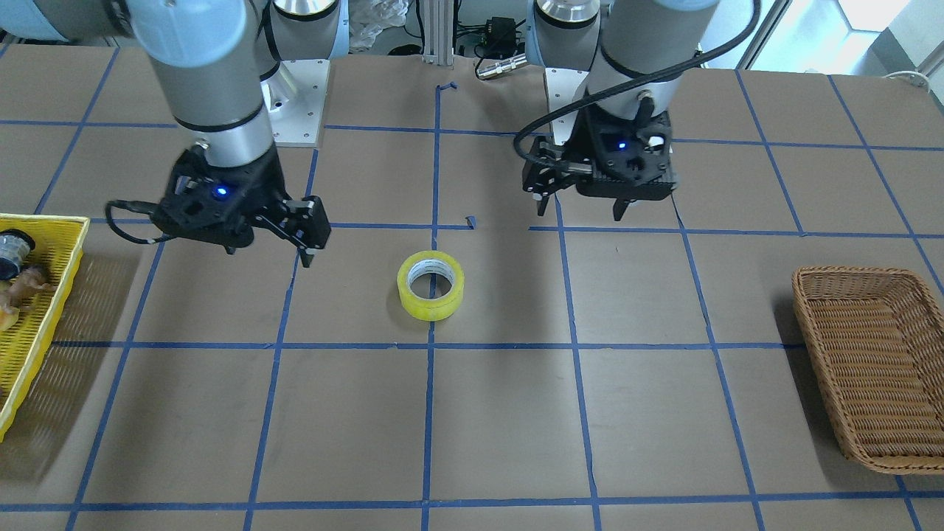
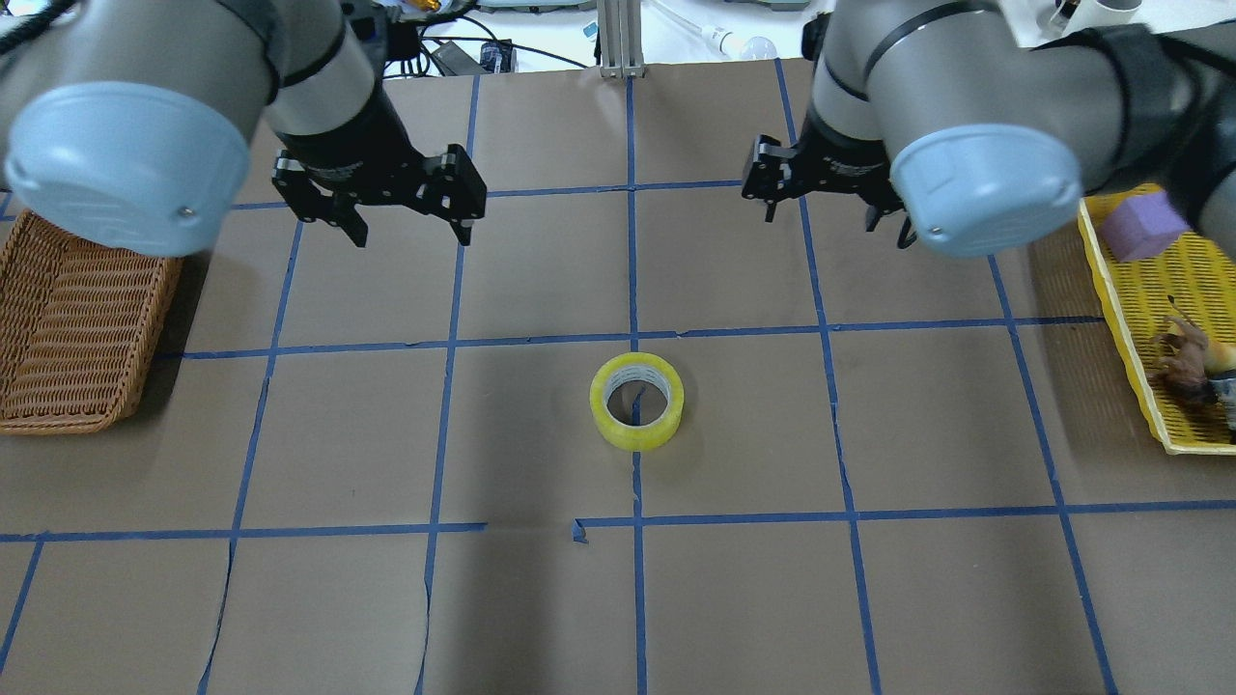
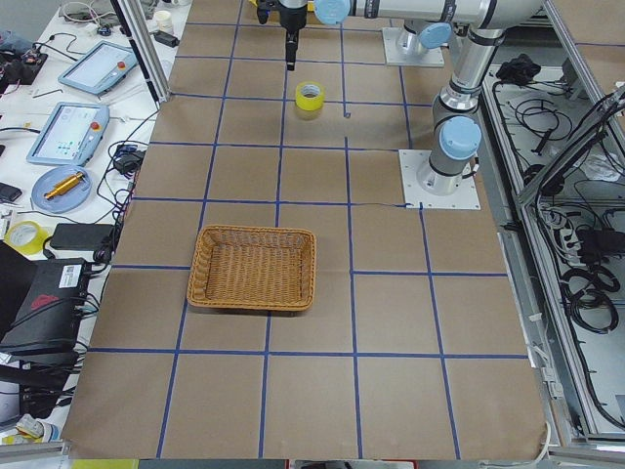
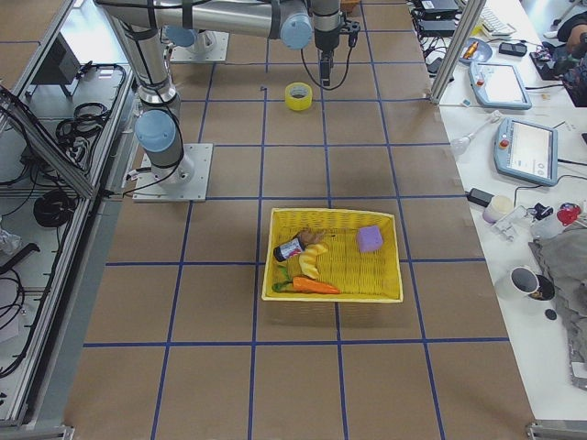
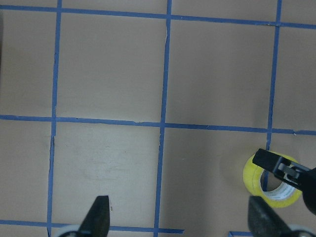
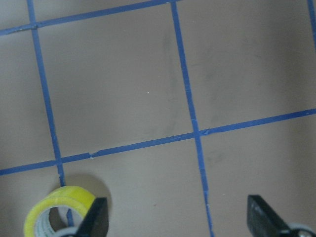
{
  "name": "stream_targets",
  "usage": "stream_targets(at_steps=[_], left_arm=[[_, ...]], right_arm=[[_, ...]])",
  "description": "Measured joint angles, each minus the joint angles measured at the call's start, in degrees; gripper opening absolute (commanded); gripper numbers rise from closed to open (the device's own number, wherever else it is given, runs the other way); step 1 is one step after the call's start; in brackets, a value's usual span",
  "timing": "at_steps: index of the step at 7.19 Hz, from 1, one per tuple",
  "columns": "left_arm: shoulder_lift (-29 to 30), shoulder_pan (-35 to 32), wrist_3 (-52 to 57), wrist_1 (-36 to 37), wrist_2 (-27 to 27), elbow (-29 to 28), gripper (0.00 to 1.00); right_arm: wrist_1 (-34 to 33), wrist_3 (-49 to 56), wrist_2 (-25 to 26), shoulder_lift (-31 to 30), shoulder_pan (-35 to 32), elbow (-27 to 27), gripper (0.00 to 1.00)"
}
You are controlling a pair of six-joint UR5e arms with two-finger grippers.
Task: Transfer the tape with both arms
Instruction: 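Release the tape and raise the right gripper while the left gripper reaches toward the tape, then lower the left gripper onto the tape roll rim and grasp it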
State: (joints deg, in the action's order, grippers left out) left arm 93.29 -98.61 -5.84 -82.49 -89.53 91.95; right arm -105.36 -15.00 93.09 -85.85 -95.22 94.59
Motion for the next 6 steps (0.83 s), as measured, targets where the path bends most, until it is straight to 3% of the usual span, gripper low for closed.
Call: stream_targets(at_steps=[3,6], left_arm=[[6.25,-4.54,-3.42,18.22,4.39,11.48,1.0],[14.12,-9.44,-8.15,26.85,5.95,14.43,0.92]], right_arm=[[17.66,6.84,1.77,-4.13,3.58,-6.34,1.0],[21.32,9.36,1.2,-4.58,3.34,-7.5,1.0]])
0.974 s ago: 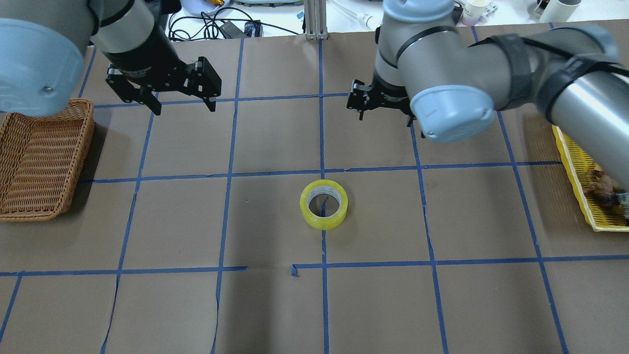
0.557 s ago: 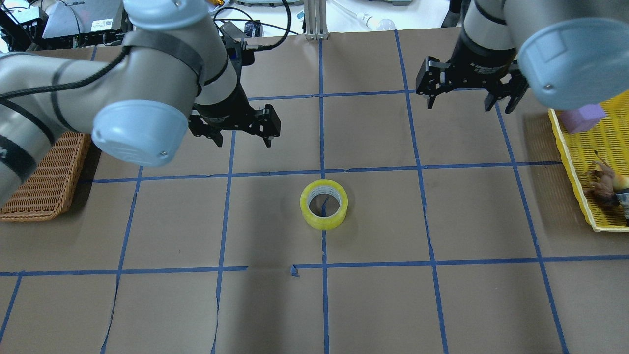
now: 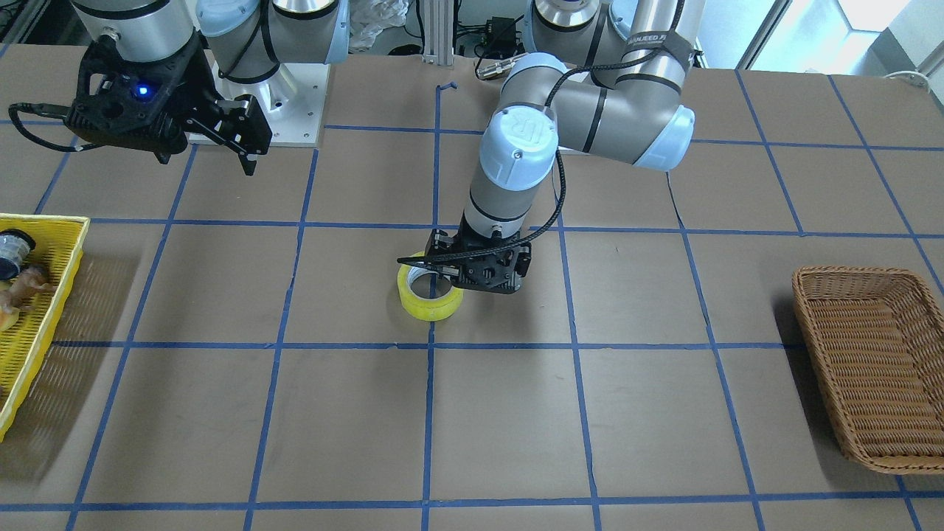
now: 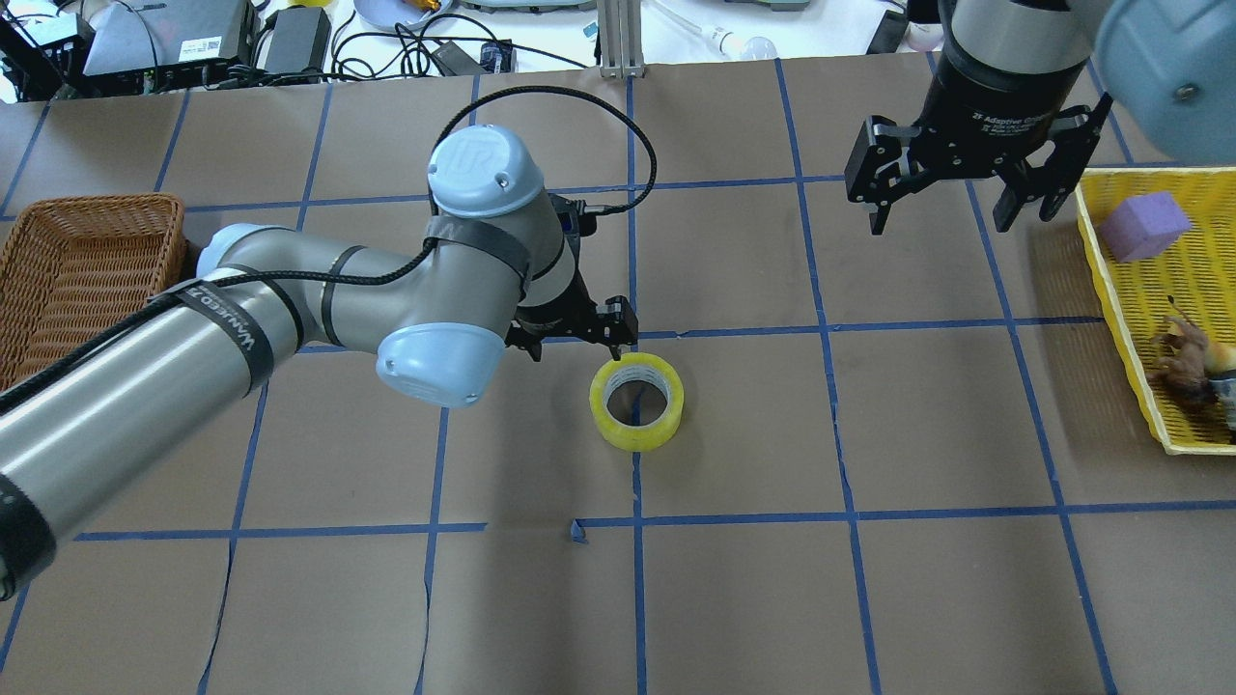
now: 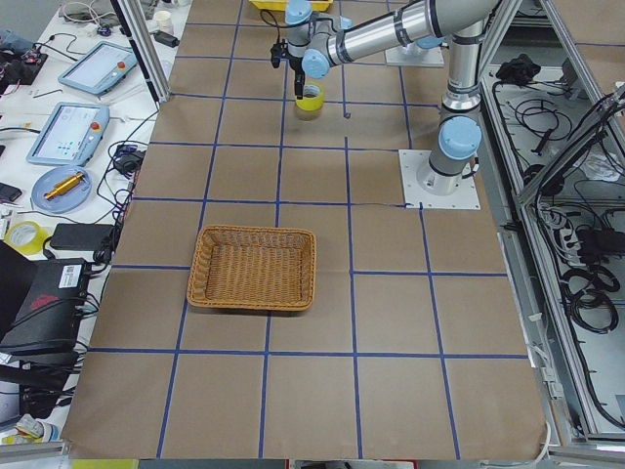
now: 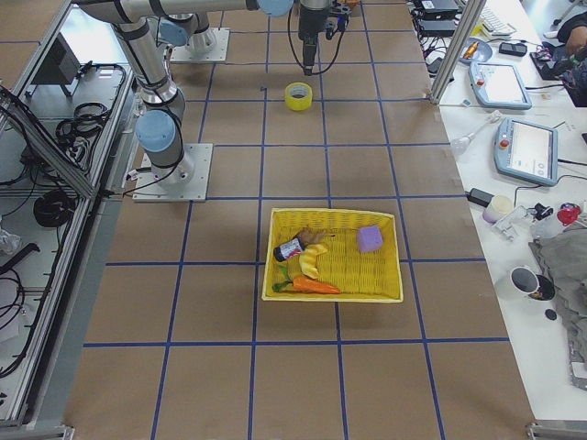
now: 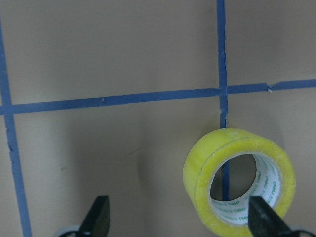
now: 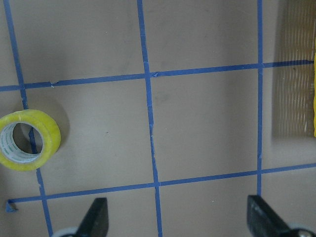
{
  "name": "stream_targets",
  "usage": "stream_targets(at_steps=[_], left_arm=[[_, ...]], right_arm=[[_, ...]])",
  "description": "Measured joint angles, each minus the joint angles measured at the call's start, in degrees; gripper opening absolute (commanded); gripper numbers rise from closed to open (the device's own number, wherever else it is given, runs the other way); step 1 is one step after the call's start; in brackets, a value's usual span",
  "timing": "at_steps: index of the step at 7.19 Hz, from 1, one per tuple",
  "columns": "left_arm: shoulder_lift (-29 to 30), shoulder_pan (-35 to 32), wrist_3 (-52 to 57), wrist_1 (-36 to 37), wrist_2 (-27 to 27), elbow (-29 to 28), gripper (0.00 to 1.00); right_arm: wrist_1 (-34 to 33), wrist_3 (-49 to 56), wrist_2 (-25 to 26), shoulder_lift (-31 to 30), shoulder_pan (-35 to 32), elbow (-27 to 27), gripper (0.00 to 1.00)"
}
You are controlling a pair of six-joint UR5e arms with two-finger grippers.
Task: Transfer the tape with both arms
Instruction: 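Lower the left gripper onto the tape roll rim and grasp it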
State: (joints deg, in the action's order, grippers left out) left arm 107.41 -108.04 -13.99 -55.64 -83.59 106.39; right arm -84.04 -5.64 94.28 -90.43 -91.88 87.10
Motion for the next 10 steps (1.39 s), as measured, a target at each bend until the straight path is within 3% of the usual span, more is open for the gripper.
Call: stream_targets(at_steps=[1,2,4,5,8,10], left_arm=[[1.78,-1.26,-1.3,1.41,-0.15,0.32,0.86],[3.23,-1.86,-2.01,2.79,-0.2,1.07,0.64],[5.3,-2.13,-2.39,5.18,-0.18,2.33,0.06],[5.8,-2.15,-2.45,5.56,-0.18,2.52,0.0],[4.19,-1.66,-3.18,5.34,-0.82,2.44,0.0],[1.72,2.68,-2.3,-0.12,-2.25,-2.09,0.0]], right_arm=[[-0.16,2.56,-0.8,0.22,0.11,0.22,1.0],[-0.47,5.1,-1.53,0.43,0.34,0.51,1.0],[-1.59,7.31,-2.44,0.61,0.65,1.17,1.0],[-1.96,7.49,-2.48,0.61,0.73,1.45,1.0],[-2.09,7.85,-2.59,0.53,0.71,1.64,1.0],[-2.0,7.99,-2.59,0.46,0.66,1.67,1.0]])
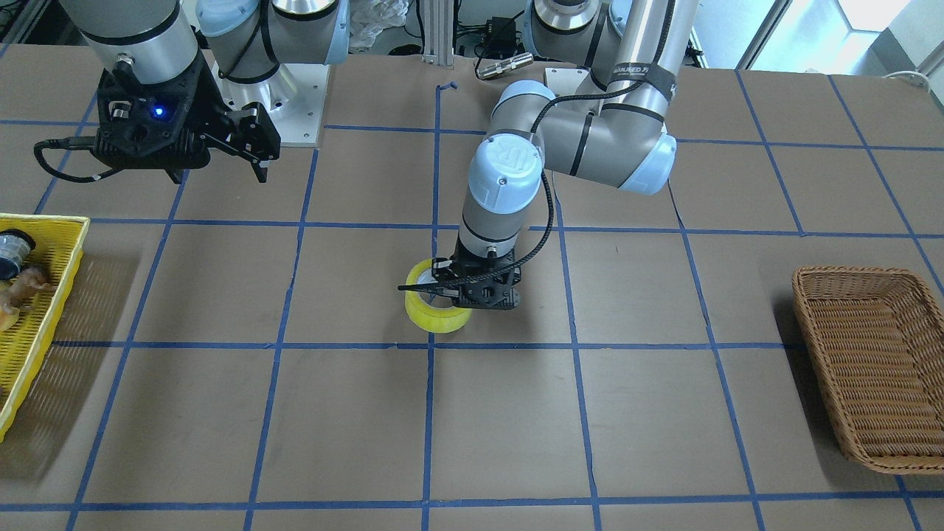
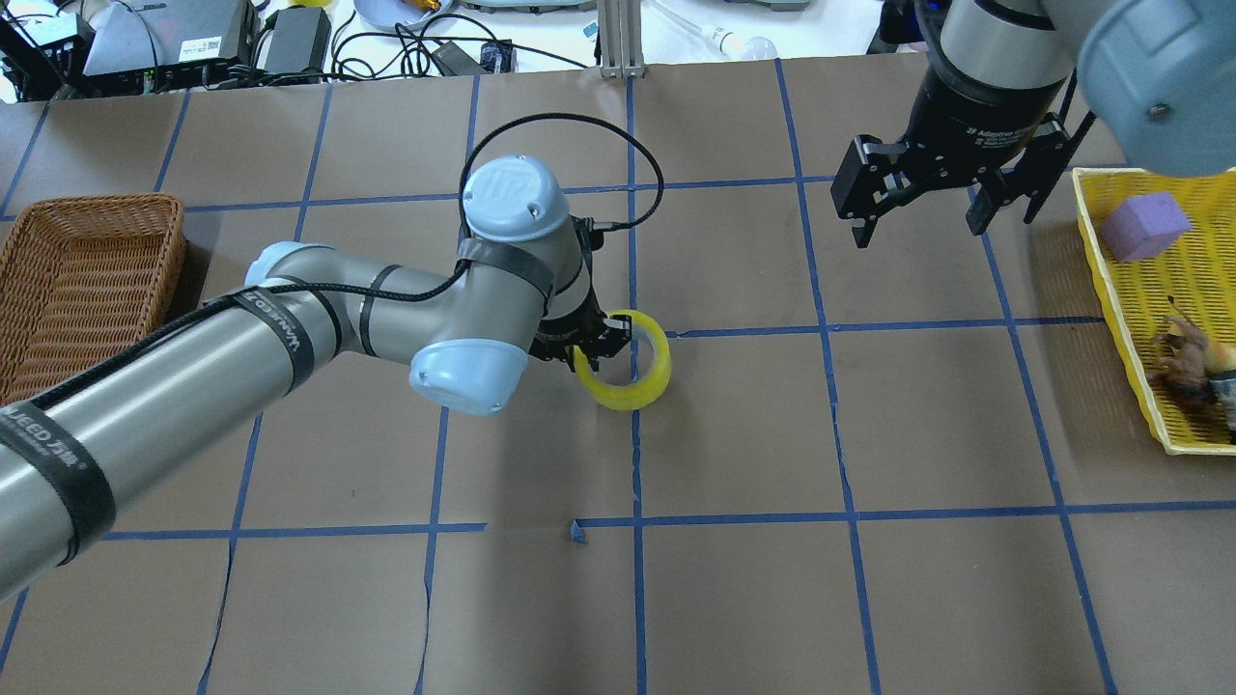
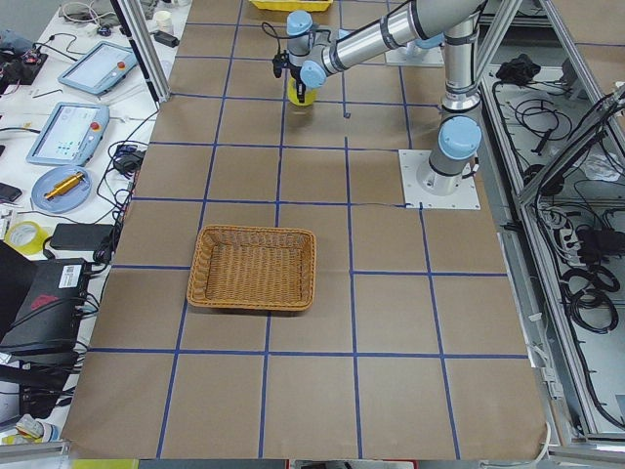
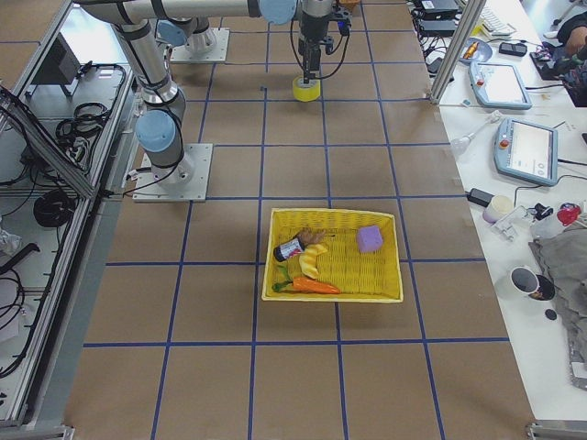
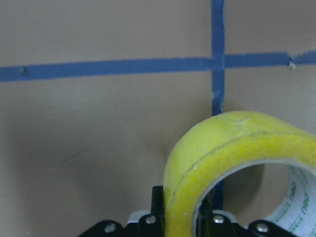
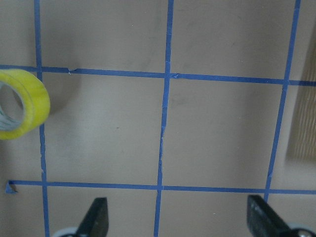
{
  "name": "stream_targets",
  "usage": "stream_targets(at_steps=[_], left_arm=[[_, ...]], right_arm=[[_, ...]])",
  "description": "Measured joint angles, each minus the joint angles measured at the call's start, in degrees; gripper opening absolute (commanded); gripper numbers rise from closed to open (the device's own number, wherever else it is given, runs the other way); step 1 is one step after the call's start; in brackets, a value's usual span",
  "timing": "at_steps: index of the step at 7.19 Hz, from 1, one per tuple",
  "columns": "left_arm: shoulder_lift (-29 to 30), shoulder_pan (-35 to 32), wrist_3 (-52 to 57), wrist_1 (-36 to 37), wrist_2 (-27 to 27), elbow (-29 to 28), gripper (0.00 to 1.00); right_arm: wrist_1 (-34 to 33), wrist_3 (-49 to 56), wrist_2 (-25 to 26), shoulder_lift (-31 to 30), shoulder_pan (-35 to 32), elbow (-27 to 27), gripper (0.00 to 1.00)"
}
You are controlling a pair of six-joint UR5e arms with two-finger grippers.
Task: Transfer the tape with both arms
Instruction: 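Carry the tape roll with the left gripper into the wicker basket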
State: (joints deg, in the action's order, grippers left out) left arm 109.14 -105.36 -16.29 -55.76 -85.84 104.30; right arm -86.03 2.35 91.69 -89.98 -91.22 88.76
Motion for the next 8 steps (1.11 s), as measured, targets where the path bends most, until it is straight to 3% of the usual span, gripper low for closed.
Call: stream_targets(at_steps=[3,6,8], left_arm=[[-3.11,14.87,18.5,-17.76,-0.19,-10.98,0.0],[-2.61,34.79,44.73,-20.29,-2.05,-12.99,0.0],[0.02,47.64,63.08,-16.77,-3.45,-13.59,0.0]], right_arm=[[0.07,0.21,0.06,-0.15,-0.08,0.0,1.0],[0.13,0.38,0.07,-0.19,-0.07,0.01,1.0],[0.27,0.44,0.07,-0.2,-0.05,0.0,1.0]])
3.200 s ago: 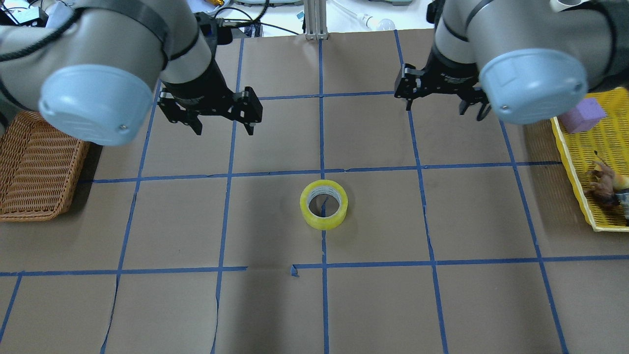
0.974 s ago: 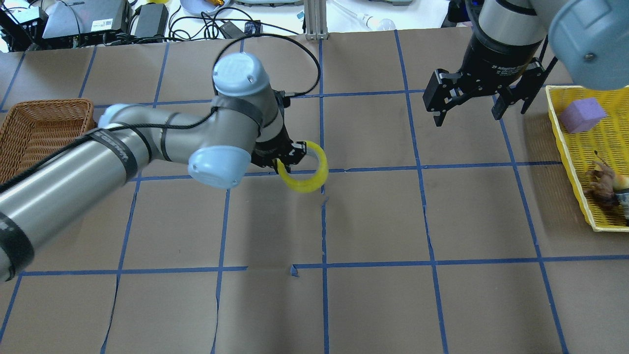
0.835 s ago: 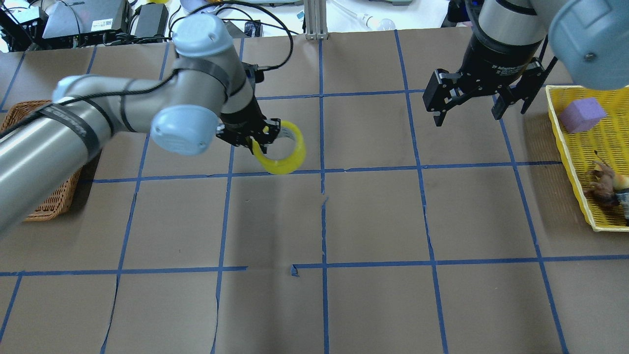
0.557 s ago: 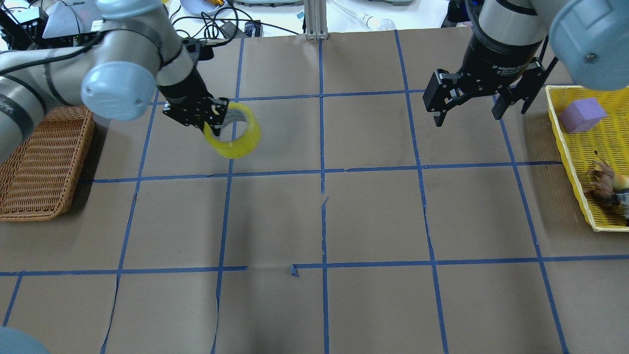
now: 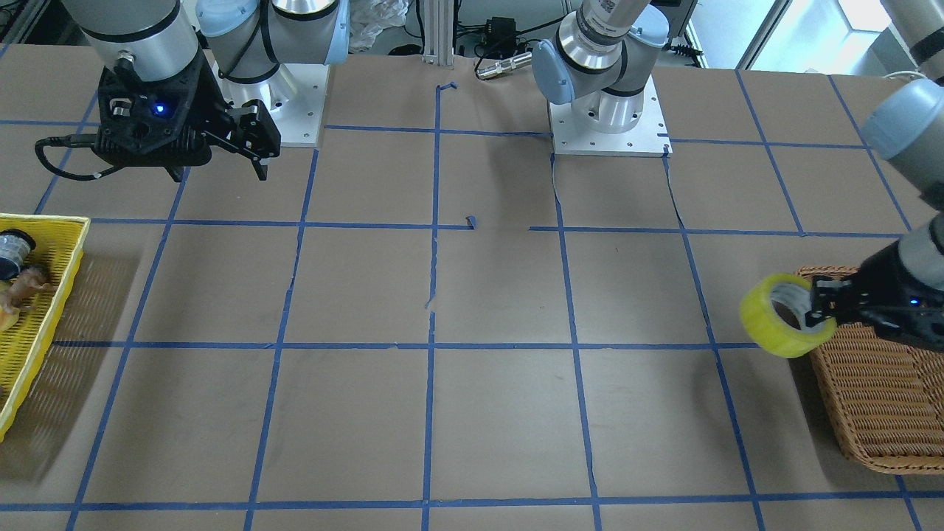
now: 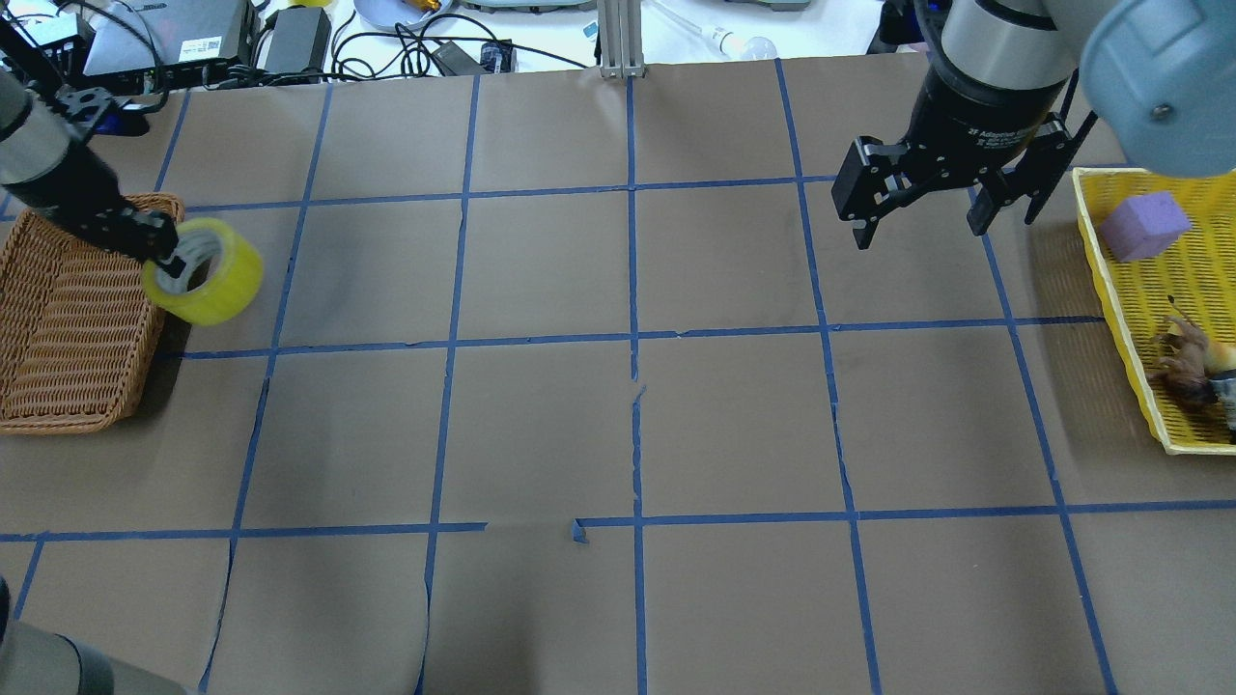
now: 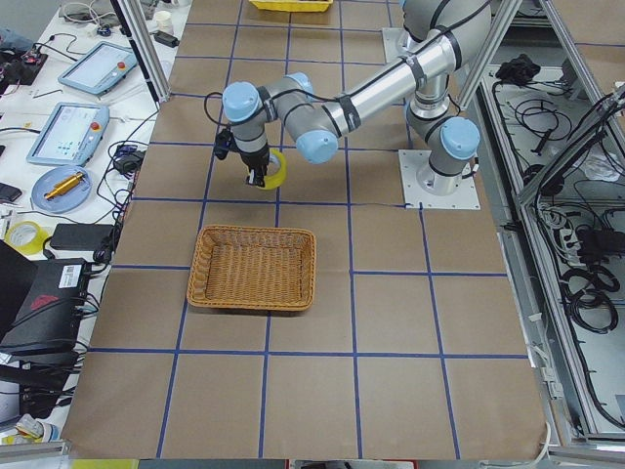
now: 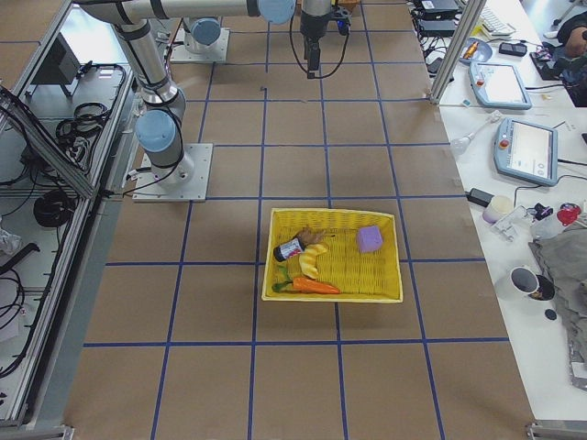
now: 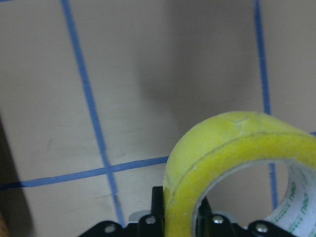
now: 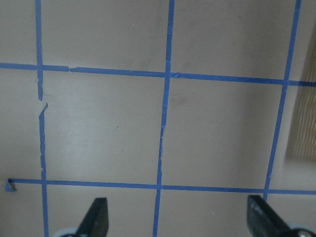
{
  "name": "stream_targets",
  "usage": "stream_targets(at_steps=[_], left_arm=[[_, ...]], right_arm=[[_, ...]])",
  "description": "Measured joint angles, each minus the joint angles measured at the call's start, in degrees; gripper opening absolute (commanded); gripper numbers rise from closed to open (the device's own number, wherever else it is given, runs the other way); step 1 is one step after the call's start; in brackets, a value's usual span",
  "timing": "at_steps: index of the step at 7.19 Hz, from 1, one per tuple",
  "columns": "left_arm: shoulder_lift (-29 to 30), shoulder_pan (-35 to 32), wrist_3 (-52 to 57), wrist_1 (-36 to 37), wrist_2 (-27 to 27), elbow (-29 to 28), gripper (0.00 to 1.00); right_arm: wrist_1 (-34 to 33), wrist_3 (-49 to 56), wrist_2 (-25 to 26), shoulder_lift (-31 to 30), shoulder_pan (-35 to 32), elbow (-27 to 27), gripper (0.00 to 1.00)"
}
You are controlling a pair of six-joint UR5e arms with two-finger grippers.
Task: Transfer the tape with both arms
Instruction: 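Carry the tape roll with the left gripper into the wicker basket, then open the left gripper to release the tape in the wicker basket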
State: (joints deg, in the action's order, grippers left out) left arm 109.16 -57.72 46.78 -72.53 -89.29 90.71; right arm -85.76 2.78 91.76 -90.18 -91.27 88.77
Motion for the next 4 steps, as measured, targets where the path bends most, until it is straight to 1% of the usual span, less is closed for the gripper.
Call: stream_targets(at_steps=[1,2,4], left_arm=[[2.16,5.23,8.05,4.0,-1.37,-0.73,0.0],[4.59,8.72,13.76,6.73,-2.21,-2.49,0.0],[10.36,11.19,18.53,11.41,-2.41,-5.74,0.0]], right_arm=[[0.06,0.0,0.0,0.0,-0.01,0.02,1.0],[0.1,-0.01,0.0,0.0,-0.03,0.06,1.0],[0.13,-0.02,0.0,0.0,-0.04,0.08,1.0]])
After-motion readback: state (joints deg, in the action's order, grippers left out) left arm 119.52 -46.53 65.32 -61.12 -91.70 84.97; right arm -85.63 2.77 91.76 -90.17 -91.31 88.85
